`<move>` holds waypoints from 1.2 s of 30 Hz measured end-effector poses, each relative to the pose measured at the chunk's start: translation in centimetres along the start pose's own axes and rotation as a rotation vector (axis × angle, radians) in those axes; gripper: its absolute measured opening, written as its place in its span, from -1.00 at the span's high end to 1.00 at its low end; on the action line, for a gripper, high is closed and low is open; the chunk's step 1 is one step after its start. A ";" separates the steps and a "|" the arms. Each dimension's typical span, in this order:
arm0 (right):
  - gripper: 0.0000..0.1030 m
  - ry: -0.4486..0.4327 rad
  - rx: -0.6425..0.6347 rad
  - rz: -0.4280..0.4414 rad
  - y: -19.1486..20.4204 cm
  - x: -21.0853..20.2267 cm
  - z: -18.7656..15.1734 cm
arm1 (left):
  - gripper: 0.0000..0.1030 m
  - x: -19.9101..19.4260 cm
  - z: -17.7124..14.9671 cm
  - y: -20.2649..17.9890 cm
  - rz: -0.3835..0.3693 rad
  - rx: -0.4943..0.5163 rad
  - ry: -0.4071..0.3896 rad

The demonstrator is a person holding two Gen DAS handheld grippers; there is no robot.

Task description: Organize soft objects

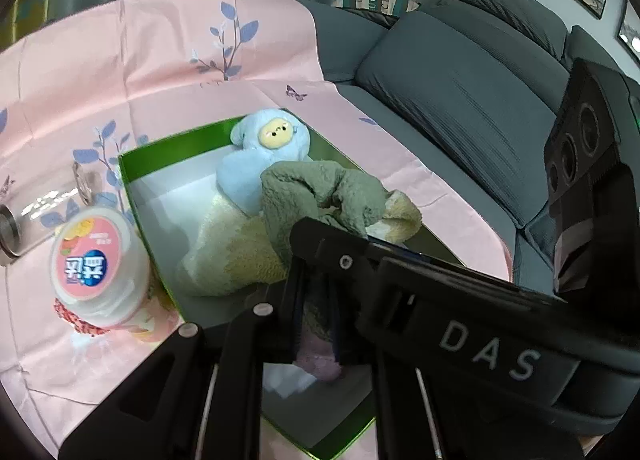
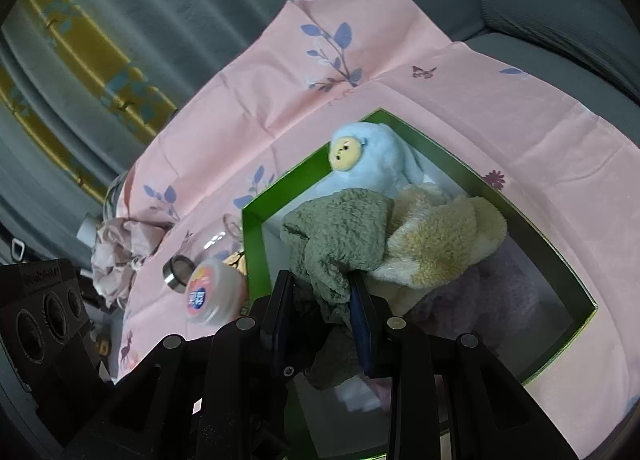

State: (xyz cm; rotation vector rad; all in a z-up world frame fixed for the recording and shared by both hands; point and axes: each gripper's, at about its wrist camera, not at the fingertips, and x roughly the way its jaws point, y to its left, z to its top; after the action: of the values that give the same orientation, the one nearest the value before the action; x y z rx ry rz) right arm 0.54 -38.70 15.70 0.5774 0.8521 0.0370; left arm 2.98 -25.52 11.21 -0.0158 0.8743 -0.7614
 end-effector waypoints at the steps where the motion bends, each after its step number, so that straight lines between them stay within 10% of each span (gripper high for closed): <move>1: 0.40 -0.002 0.004 -0.005 -0.1 0.0 0.0 | 0.86 0.1 0.0 0.0 -0.004 -0.004 0.003; 12: 0.40 -0.035 0.023 -0.052 -0.3 -0.5 0.0 | 0.46 -1.1 -0.1 -0.1 0.027 -0.008 -0.016; 17: -0.55 -0.099 -0.016 -0.114 0.7 -1.4 0.1 | -0.30 -4.0 -1.0 0.3 0.027 -0.008 -0.049; 25: -0.56 -0.230 -0.131 -0.109 5.0 -4.0 -0.6 | -0.58 -12.4 -4.0 5.5 0.093 -0.126 -0.156; 30: -0.61 -0.264 -0.285 -0.029 10.0 -4.0 -3.1 | -0.79 -16.2 -6.5 11.5 0.254 -0.239 -0.218; 36: -0.61 -0.069 -0.514 0.060 16.2 0.5 -8.7 | -0.78 -15.4 -11.2 20.4 0.555 -0.391 -0.166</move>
State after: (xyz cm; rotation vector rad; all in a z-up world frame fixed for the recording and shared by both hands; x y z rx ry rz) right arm -2.25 -20.78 18.91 0.1193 0.7205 0.2813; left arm 1.16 2.12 8.10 -0.1726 0.8050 -0.0632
